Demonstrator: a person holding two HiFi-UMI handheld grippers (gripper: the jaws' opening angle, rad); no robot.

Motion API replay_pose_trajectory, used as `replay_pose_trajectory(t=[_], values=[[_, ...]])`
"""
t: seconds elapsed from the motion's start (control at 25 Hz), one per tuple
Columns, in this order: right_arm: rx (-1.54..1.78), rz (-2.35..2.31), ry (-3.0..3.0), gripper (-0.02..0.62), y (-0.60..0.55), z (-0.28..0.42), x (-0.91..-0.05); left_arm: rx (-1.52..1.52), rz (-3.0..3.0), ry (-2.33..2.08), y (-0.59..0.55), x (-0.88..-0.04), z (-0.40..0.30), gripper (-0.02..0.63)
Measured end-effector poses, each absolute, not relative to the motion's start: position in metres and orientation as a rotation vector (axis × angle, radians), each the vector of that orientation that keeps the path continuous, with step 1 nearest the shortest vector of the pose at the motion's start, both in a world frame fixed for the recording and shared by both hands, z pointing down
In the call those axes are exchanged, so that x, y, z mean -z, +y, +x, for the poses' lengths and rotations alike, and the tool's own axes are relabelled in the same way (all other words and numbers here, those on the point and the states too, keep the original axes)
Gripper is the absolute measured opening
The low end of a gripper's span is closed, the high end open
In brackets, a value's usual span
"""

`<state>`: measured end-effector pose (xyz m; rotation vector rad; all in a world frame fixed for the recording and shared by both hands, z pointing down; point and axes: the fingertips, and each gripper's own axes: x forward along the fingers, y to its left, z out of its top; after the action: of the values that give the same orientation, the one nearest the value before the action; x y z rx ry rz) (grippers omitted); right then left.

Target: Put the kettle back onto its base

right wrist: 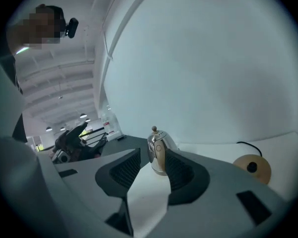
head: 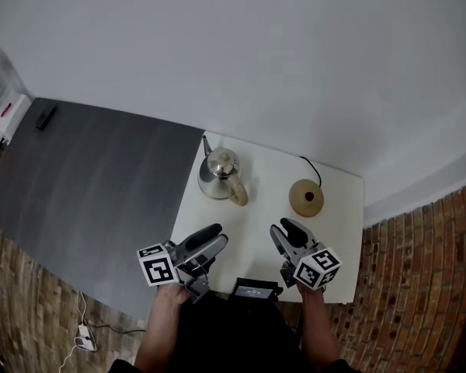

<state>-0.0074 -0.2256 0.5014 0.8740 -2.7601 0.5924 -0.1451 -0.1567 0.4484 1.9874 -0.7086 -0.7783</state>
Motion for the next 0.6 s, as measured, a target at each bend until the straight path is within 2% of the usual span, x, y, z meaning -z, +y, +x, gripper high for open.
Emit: replay_pose_trajectory(t=[0.12, 0.6], values=[[-0.497, 0.832, -2.698, 0.156, -0.24, -0.036, -0.51, 0.784, 1.966, -0.705, -0.157, -0.456, -0.154, 0.295], [-0.224, 0.63, -2.505, 0.202, -0.305, -0.128, -0.576, 0.795, 1.926, -0.901, -0.147, -0.461, -0.187, 0.295]])
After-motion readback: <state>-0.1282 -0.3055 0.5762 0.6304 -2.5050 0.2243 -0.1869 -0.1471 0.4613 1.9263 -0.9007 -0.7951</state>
